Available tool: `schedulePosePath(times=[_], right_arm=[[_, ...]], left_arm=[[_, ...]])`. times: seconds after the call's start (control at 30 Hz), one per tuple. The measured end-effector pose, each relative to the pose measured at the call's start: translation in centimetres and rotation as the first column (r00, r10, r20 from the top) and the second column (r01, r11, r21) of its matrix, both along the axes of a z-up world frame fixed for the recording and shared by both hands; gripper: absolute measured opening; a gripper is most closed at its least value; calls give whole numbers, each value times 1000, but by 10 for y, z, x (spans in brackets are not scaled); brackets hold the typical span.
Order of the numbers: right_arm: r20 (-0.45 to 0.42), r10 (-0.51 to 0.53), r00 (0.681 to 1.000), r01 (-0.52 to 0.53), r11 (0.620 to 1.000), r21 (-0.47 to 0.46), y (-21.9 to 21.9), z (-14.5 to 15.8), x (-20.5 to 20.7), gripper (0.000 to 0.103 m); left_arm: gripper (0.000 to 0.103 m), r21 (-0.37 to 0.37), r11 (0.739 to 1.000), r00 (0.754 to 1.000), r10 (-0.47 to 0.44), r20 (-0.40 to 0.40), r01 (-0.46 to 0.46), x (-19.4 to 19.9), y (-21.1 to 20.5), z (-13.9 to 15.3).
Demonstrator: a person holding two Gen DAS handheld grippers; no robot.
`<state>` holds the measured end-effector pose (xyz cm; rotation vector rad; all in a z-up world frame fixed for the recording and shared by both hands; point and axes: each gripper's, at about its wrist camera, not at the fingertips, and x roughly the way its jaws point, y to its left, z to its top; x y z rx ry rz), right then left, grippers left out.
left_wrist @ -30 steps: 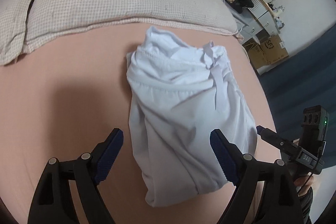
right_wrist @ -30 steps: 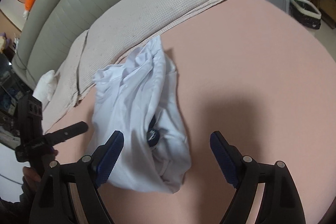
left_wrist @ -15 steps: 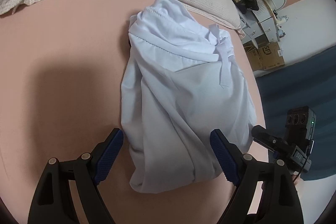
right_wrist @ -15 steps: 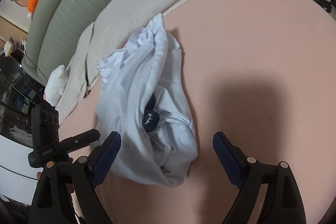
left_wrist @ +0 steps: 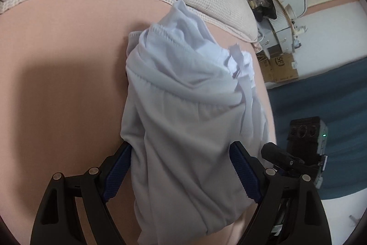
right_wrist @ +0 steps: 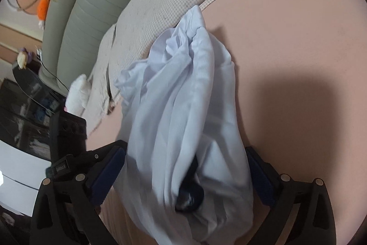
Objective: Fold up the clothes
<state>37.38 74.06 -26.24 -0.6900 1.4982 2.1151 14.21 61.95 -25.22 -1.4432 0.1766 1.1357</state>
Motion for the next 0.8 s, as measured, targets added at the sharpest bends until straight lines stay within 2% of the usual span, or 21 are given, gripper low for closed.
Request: schedulePosePath(times=[0.07,0.17,0.3,0.47,0.57,0.8], right_arm=[[-8,1,1000,-1,1000,-12,8,1,0,103],[21,17,1000,-17,1000,-3,17,2,-13,103],[82,47,995,-50,998,33,21,3,-30,103],[161,68,985,-82,994,79,20,6,-44,103],[146,40,989,-52,995,81,18,4,-38,103],[190,22,982,-42,994,99,15,6,-34,103]], left_arm=[[85,6,1000,1000,-3,14,3,-1,5,0],[85,12,1000,1000,-18,-18,19,2,14,1],[85,19,999,998,-26,-65,28,6,21,4],[84,53,998,996,-19,-85,23,2,9,4],[84,77,997,995,-11,-102,18,7,7,5],[85,96,993,966,-38,-255,65,30,13,10]])
